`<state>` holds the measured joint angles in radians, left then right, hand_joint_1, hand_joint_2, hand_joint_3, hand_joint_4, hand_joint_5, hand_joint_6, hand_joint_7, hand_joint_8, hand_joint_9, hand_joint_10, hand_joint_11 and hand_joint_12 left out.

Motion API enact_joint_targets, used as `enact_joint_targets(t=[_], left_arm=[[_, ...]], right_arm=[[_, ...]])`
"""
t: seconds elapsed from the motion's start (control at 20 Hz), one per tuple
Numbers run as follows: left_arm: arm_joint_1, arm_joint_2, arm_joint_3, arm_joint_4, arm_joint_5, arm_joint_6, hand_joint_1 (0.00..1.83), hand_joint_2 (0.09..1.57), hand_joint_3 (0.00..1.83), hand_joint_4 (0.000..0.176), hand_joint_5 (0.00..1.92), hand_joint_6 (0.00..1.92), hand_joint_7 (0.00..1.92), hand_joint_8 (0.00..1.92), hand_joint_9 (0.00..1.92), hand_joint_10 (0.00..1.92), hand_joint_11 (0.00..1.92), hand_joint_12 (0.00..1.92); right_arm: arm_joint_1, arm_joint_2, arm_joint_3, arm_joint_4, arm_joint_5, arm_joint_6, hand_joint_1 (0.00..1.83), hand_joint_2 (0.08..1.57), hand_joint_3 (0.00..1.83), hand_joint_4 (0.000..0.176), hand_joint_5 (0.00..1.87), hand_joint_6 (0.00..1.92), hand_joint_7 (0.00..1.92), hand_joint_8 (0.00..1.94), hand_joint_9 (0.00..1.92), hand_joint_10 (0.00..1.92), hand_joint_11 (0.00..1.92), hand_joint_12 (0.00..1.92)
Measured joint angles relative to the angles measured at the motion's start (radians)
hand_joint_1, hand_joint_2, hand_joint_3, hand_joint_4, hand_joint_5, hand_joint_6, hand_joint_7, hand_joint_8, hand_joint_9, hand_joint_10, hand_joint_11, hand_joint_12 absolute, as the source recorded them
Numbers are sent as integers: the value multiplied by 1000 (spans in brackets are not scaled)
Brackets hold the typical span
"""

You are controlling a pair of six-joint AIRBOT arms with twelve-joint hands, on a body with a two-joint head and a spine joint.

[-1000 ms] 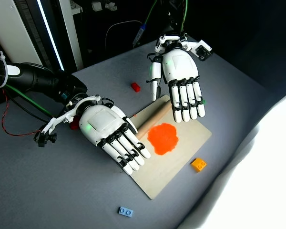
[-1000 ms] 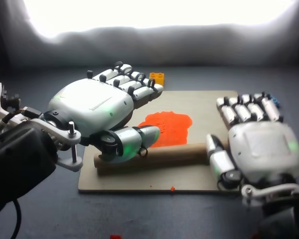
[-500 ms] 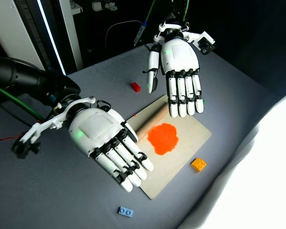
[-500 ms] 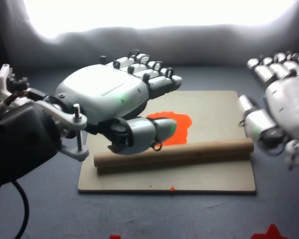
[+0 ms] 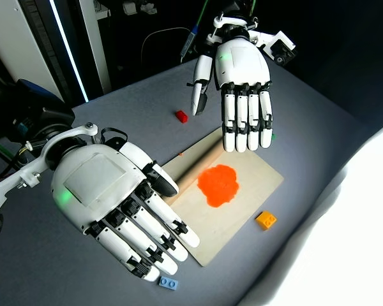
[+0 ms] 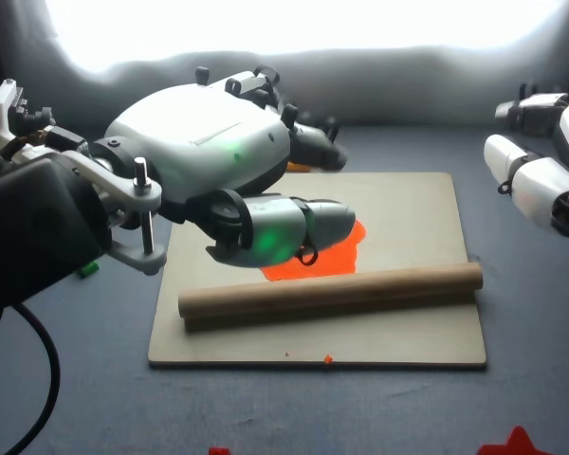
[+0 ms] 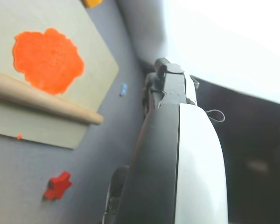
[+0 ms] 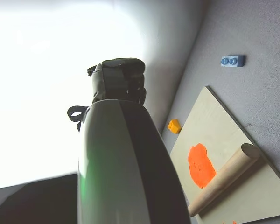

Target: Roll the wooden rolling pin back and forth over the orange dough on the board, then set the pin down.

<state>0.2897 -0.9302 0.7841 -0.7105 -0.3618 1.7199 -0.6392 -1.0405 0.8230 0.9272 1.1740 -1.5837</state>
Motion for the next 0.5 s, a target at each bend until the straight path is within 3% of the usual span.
enact_joint_targets(t=[0.05, 0.1, 0.15, 0.25, 0.3, 0.35, 0.45, 0.5], left_arm=[[0, 0, -2, -4, 6, 0, 0, 1413, 0, 0, 804, 100, 866, 273, 649, 791, 256, 1478], [0, 0, -8, -5, 10, 0, 28, 1421, 1, 0, 789, 399, 743, 776, 579, 1150, 271, 1625], [0, 0, -10, -7, 11, 0, 27, 1436, 1, 0, 739, 813, 755, 1085, 579, 1406, 258, 1815], [-3, 0, -13, -8, 10, 0, 90, 1432, 0, 0, 790, 1100, 852, 1284, 668, 1677, 370, 1917], [-4, 1, -13, -8, 9, 0, 61, 1453, 4, 0, 789, 1294, 858, 1479, 709, 1801, 452, 1920], [-4, 3, -14, -9, 10, 0, 29, 1471, 6, 0, 803, 1371, 888, 1534, 743, 1838, 512, 1921], [-10, 13, -20, -13, 11, 4, 74, 1495, 6, 0, 830, 1535, 959, 1683, 870, 1915, 695, 1921], [-12, 18, -24, -9, 9, 8, 84, 1517, 8, 0, 862, 1646, 1013, 1717, 956, 1920, 810, 1921]], right_arm=[[0, 5, 0, -2, -4, 12, 278, 1399, 0, 0, 915, 340, 924, 394, 525, 1192, 242, 1737], [2, 6, 1, -3, -4, 14, 270, 1408, 2, 0, 860, 635, 849, 745, 540, 1347, 276, 1811], [2, 6, 2, -3, -7, 16, 252, 1418, 2, 0, 816, 921, 815, 1002, 557, 1472, 293, 1899], [3, 6, 9, -7, -7, 17, 243, 1425, 1, 0, 810, 1232, 819, 1232, 596, 1597, 341, 1920], [3, 6, 13, -7, -5, 17, 278, 1430, 1, 0, 809, 1439, 821, 1434, 662, 1749, 487, 1921], [7, 6, 16, -4, -5, 16, 242, 1444, 5, 0, 790, 1442, 821, 1505, 693, 1803, 558, 1921], [14, 6, 27, -1, -4, 17, 196, 1459, 4, 0, 832, 1331, 936, 1421, 849, 1721, 711, 1921], [19, 6, 37, -4, -2, 16, 210, 1472, 4, 0, 850, 1461, 972, 1485, 903, 1774, 755, 1921]])
